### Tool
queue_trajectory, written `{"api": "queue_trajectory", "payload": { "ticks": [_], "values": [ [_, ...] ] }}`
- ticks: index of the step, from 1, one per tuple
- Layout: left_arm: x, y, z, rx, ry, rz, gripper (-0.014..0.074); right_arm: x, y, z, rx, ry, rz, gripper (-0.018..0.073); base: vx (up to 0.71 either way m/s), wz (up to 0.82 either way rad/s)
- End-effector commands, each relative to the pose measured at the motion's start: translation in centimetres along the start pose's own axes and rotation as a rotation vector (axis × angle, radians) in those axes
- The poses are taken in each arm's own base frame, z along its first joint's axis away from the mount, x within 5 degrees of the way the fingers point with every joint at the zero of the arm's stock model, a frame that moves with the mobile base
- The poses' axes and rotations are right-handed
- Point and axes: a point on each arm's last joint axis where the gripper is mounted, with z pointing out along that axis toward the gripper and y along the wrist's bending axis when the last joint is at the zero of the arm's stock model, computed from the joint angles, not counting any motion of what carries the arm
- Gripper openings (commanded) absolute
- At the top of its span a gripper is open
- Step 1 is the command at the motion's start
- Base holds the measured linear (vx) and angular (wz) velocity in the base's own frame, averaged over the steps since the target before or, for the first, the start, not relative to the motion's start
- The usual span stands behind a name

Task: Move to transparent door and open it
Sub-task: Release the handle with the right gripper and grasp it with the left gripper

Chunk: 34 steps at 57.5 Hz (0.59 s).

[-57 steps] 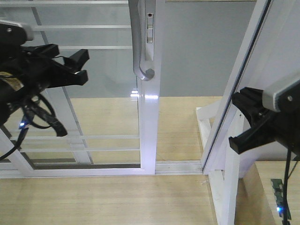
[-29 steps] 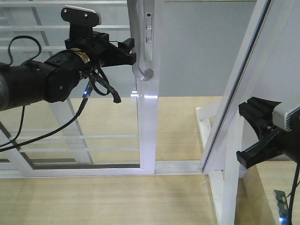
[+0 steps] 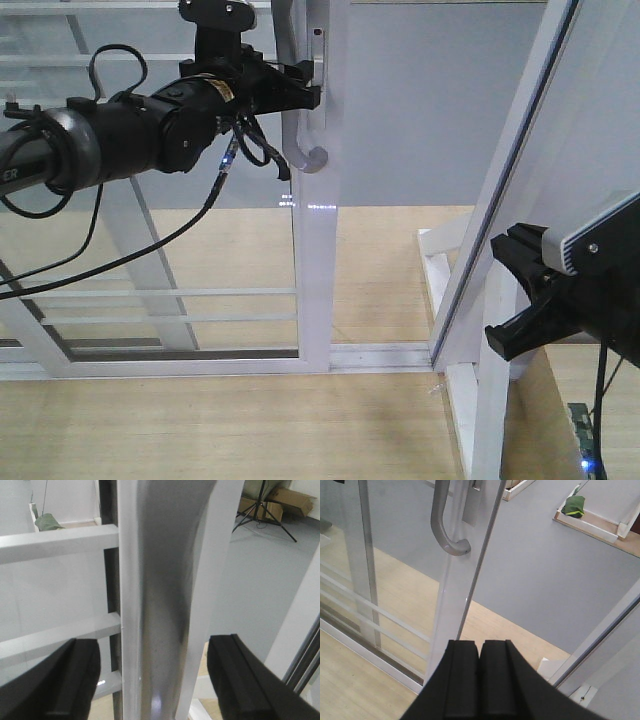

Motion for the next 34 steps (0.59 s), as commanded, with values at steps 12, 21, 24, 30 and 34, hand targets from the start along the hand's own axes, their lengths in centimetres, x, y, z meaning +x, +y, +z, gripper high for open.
{"api": "queue_trajectory", "payload": {
  "ticks": [12,21,24,30,34],
  "values": [
    [-5.0,-0.5,0.0,0.013,-0.150,-0.005,0.0382,-1.7,-0.4,-0.2,0.025,-0.109,-0.014,-0.0004,0.00,0.00],
    [-5.4,0.0,-0.3,0.004,-0.147,-0.001,0.0148,-1.7,-0.4,-0.2,0.025,-0.106,-0.014,-0.0004,0.00,0.00],
    [-5.5,0.2,-0.4,-0.003,-0.136,-0.001,0.0078,-1.7,-0.4,-0.2,0.025,-0.106,-0.014,-0.0004,0.00,0.00],
    [-5.9,0.9,-0.9,-0.019,-0.112,-0.004,-0.0008,-1.7,-0.4,-0.2,0.025,-0.106,-0.014,-0.0004,0.00,0.00],
    [-6.1,1.7,-1.1,-0.035,-0.103,-0.007,-0.0005,-1.7,-0.4,-0.2,0.025,-0.106,-0.014,-0.0004,0.00,0.00]
  ]
}}
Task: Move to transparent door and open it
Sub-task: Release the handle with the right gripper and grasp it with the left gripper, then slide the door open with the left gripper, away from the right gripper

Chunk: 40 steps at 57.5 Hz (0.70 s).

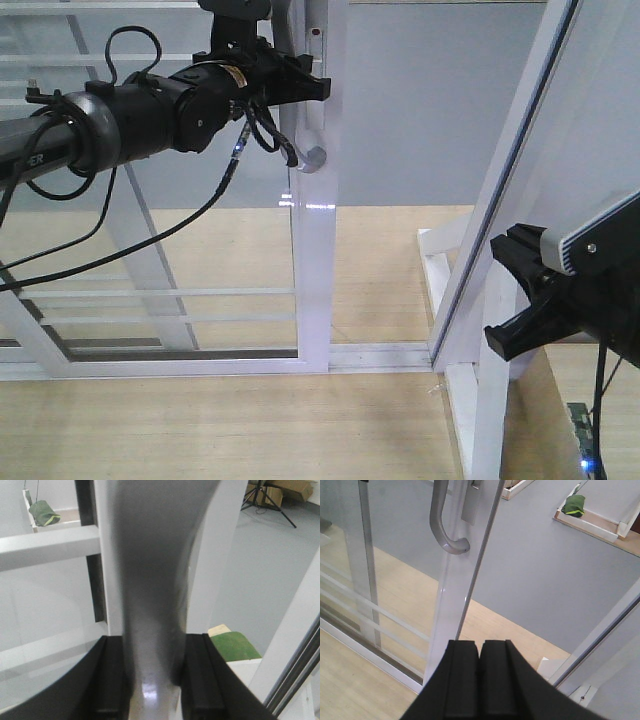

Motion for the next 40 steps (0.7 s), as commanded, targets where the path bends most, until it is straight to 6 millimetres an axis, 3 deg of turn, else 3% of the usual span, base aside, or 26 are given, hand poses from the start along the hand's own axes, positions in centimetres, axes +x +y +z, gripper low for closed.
{"api": "queue_trajectory", "payload": {
  "ticks": [1,40],
  "values": [
    [-5.4,1.6,-2.8,-0.030,-0.160,-0.014,-0.0003,-1.7,-0.4,-0.2,0.025,-0.106,-0.013,-0.0004,0.00,0.00],
    [-8.1,9.7,-6.8,-0.213,-0.148,-0.056,0.0004,-1.7,-0.4,-0.2,0.025,-0.107,-0.013,-0.0004,0.00,0.00]
  ]
}}
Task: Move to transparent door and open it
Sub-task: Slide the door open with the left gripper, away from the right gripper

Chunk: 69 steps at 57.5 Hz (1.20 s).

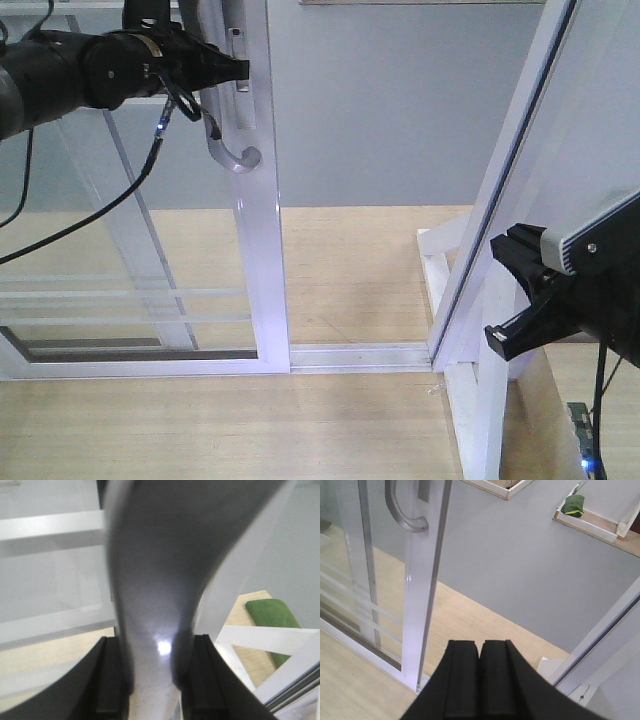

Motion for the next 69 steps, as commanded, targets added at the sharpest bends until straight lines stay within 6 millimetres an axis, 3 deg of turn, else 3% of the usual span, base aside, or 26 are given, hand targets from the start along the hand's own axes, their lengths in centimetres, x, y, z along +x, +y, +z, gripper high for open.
{"api": "queue_trajectory", "payload": {
  "ticks": [1,38,69],
  "values": [
    [-5.9,1.9,-3.7,-0.031,-0.327,-0.004,0.0004,-1.7,-0.4,-0.2,0.025,-0.107,-0.013,-0.0004,0.00,0.00],
    [-7.7,6.6,-6.9,-0.156,-0.359,0.057,0.0004,-1.7,-0.4,-0.2,0.025,-0.107,-0.013,-0.0004,0.00,0.00],
    [-7.7,11.5,-9.4,-0.279,-0.289,0.006,0.0004,-1.5,-0.4,-0.2,0.022,-0.091,-0.013,-0.0004,0.00,0.00]
  ]
}}
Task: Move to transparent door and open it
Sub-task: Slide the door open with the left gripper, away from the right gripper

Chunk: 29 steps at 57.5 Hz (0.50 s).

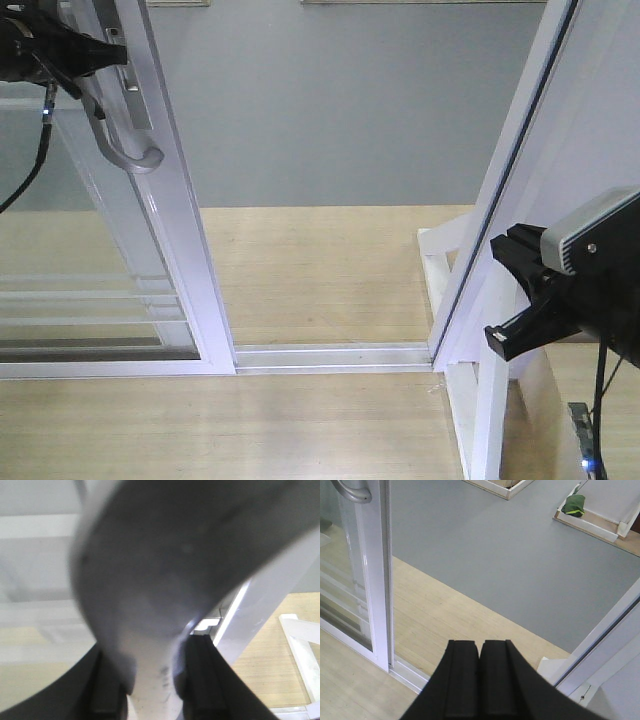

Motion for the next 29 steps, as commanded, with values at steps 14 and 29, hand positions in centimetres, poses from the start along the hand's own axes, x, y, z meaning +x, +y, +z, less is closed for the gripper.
{"api": "queue_trajectory", "payload": {
  "ticks": [14,29],
  "values": [
    [-6.6,2.3,-8.3,-0.059,-0.305,0.017,0.0004,-1.5,-0.4,-0.2,0.022,-0.089,-0.012,-0.0004,0.00,0.00],
    [-5.3,1.9,-11.8,-0.056,-0.278,0.019,0.0004,-1.5,-0.4,-0.2,0.022,-0.091,-0.012,-0.0004,0.00,0.00]
  ]
}}
